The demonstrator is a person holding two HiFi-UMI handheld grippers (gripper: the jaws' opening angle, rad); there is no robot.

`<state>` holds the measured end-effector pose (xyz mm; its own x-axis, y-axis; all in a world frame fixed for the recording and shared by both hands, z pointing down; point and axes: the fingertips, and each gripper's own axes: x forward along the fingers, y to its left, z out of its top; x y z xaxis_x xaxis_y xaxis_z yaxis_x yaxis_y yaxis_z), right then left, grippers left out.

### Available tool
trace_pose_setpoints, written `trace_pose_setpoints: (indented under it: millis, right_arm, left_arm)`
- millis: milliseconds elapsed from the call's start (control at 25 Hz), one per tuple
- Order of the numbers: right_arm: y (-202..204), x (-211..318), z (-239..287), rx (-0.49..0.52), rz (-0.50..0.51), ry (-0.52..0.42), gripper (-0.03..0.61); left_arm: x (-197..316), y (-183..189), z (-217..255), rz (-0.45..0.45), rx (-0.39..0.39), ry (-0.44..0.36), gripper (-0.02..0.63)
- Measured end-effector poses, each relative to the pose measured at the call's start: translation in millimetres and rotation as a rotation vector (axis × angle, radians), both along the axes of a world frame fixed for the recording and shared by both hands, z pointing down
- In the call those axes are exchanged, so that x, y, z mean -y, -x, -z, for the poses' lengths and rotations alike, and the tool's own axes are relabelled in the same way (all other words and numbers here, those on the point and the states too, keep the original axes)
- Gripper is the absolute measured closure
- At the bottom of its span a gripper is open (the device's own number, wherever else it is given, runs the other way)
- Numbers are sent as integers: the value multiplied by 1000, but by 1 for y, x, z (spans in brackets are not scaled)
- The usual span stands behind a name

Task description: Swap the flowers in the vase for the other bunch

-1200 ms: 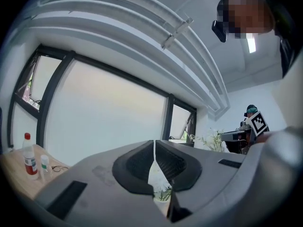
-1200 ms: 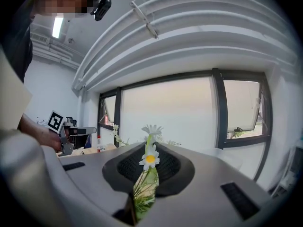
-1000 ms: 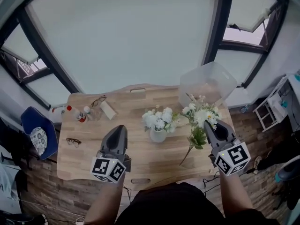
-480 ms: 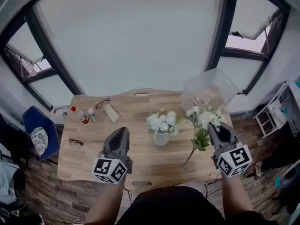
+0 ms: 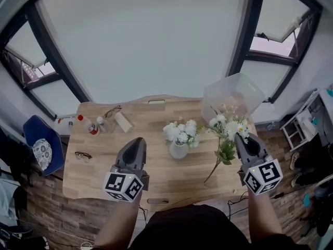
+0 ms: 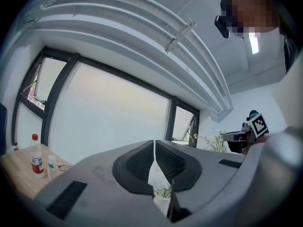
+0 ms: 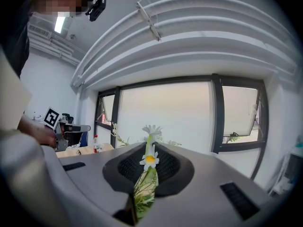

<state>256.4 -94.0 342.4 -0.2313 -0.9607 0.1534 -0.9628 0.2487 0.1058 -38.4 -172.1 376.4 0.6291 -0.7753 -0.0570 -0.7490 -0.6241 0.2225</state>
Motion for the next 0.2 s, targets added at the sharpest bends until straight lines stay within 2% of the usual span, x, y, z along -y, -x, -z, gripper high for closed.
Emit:
trace_pose_setpoints:
  millis: [200]
  right_arm:
    - [-4, -1, -5, 2, -20, 6, 525]
  left_arm:
    - [-1, 3, -2, -8, 14, -7, 597]
